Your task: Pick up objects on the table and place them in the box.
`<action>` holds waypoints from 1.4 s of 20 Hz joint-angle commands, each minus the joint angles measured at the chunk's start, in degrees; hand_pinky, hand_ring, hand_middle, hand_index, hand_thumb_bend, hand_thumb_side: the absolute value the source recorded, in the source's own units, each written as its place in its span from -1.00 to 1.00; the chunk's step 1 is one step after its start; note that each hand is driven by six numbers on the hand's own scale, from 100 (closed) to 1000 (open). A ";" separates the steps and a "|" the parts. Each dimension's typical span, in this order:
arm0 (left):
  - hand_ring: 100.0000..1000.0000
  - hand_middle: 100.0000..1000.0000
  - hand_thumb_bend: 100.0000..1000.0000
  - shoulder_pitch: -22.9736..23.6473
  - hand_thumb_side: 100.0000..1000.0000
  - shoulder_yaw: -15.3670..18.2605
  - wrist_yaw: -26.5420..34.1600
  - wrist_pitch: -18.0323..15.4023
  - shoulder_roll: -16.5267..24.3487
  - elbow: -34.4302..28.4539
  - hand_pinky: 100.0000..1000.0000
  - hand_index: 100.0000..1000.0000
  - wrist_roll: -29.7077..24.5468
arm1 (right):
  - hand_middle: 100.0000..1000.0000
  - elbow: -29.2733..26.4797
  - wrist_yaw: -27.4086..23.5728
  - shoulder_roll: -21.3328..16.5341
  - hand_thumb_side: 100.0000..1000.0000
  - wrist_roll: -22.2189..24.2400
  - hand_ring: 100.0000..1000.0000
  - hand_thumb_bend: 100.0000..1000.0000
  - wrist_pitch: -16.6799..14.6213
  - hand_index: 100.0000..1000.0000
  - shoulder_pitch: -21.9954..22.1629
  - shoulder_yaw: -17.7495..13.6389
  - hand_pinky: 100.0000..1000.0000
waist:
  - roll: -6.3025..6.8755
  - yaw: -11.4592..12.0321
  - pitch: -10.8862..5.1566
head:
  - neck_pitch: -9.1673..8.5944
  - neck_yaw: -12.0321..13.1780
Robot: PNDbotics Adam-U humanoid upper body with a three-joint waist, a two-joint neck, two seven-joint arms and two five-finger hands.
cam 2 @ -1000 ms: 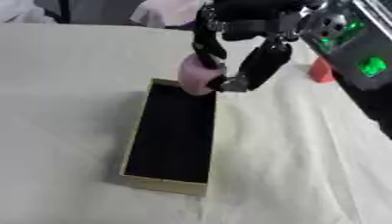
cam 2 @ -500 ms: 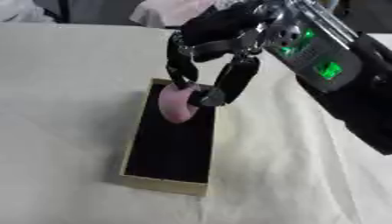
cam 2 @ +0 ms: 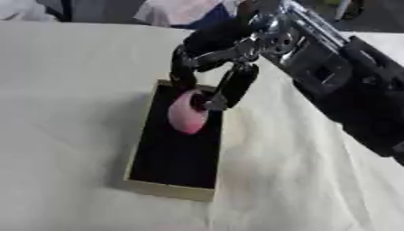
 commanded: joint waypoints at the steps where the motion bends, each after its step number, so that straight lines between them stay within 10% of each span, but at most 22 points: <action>1: 0.63 0.55 -0.50 -0.82 1.00 0.26 -0.02 -0.01 0.77 -0.98 0.46 0.87 -0.10 | 0.32 1.41 1.03 -0.34 -0.90 1.49 0.44 -1.00 -1.48 0.57 -1.21 0.09 0.51 | 0.32 0.15 -0.71 | 0.31 -0.29; 7: 0.63 0.55 -0.50 -0.91 1.00 0.31 -0.02 -0.04 0.71 -1.01 0.46 0.87 -0.08 | 0.55 2.29 1.96 -0.53 -0.54 1.61 0.58 -1.00 -3.94 0.71 -0.28 -0.59 0.59 | 0.42 0.14 -0.62 | 0.31 -0.35; 13: 0.63 0.55 -0.50 -0.93 1.00 0.42 -0.05 -0.06 0.66 -0.98 0.46 0.87 0.01 | 0.51 0.24 2.20 -2.11 -0.68 0.33 0.55 -1.00 -4.36 0.69 1.35 -4.57 0.58 | 0.50 -0.18 -0.55 | 0.31 -0.40; 28: 0.63 0.56 -0.51 -0.59 1.00 0.90 -0.49 -0.17 0.99 -1.07 0.46 0.86 0.52 | 0.59 -0.91 18.48 -11.70 -0.87 -16.19 0.64 -0.72 1.32 0.76 12.93 -24.87 0.62 | 0.88 -1.69 -0.17 | 0.28 -0.21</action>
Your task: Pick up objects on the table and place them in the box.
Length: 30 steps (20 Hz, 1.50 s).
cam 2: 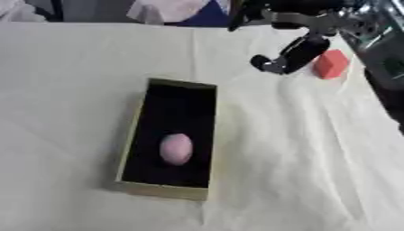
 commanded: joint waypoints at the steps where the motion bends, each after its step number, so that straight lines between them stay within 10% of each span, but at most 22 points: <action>1: 0.63 0.56 -0.51 -0.21 1.00 0.86 -0.44 -0.06 1.47 -1.07 0.46 0.86 0.28 | 0.60 2.66 3.76 -3.25 -1.00 -3.38 0.64 -0.78 1.19 0.77 0.03 -4.08 0.62 | 0.30 -0.16 -0.65 | 0.23 -0.01; 10: 0.63 0.56 -0.51 -0.16 1.00 0.89 -0.57 -0.04 1.57 -1.10 0.46 0.87 0.39 | 0.66 18.23 12.00 -3.94 -0.85 -9.58 0.74 -0.49 0.77 0.83 -1.03 -7.97 0.68 | 0.75 -0.58 -0.55 | -0.29 0.21; 30: 0.63 0.56 -0.54 -0.34 1.00 0.76 -0.90 0.16 2.21 -1.28 0.45 0.86 0.31 | 0.78 46.79 22.06 -3.71 -0.97 1.42 0.91 0.08 -9.46 0.97 -16.68 -5.61 0.78 | 1.46 -0.93 0.33 | -1.26 0.62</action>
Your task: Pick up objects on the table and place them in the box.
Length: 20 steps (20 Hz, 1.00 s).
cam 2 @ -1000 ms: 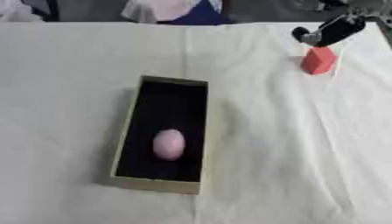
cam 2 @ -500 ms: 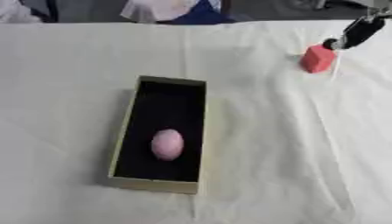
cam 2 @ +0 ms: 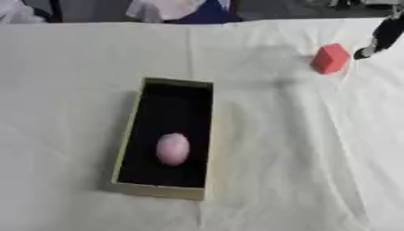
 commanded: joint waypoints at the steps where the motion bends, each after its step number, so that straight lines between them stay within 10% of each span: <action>1: 0.63 0.56 -0.54 -0.72 1.00 0.59 -0.42 0.10 2.14 -1.26 0.45 0.86 0.10 | 0.79 3.12 3.28 -1.26 -0.97 0.11 0.92 0.08 -1.17 0.98 -3.11 -0.09 0.78 | 0.18 -0.04 -0.58 | -0.81 0.10; 20: 0.64 0.56 -0.54 -1.40 1.00 0.56 -0.45 0.21 1.53 -1.58 0.45 0.86 -0.05 | 0.78 19.36 16.87 5.13 -0.99 -4.13 0.90 0.08 -2.85 1.00 -10.83 -2.50 0.76 | 1.42 0.23 1.36 | -3.29 -0.92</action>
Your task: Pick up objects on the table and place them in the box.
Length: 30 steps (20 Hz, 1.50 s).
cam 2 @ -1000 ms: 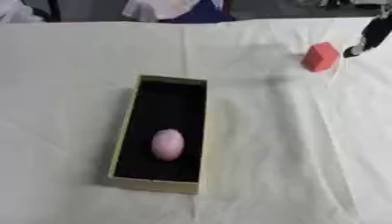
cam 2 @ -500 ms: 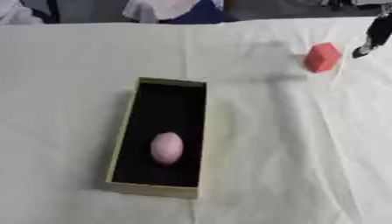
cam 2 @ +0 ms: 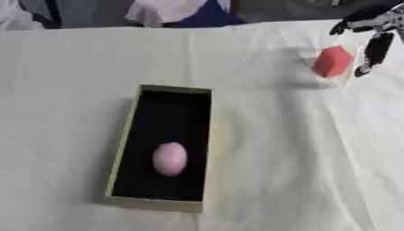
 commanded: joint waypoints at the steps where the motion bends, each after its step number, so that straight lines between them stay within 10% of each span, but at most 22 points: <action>1: 0.64 0.56 -0.54 -0.79 1.00 0.57 -0.14 0.11 1.47 -1.27 0.45 0.86 -0.05 | 0.78 1.27 2.31 -0.03 -1.00 -1.45 0.90 0.07 1.17 1.00 -1.92 -1.18 0.76 | 0.16 0.12 -0.74 | -0.83 -0.49; 18: 0.64 0.56 -0.54 -0.94 1.00 0.58 -0.29 0.19 0.81 -1.38 0.45 0.83 -0.61 | 0.75 6.08 10.49 3.23 -1.00 -6.05 0.87 -0.04 7.27 0.95 -3.97 -4.34 0.72 | 0.75 0.48 0.51 | -1.66 -1.14; 30: 0.64 0.55 -0.54 -0.75 1.00 0.67 -0.36 0.23 0.57 -1.31 0.44 0.83 -0.99 | 0.58 6.09 10.93 3.88 -1.00 -5.44 0.73 -0.54 9.10 0.82 -4.89 -5.42 0.64 | 0.81 0.32 0.75 | -1.50 -1.30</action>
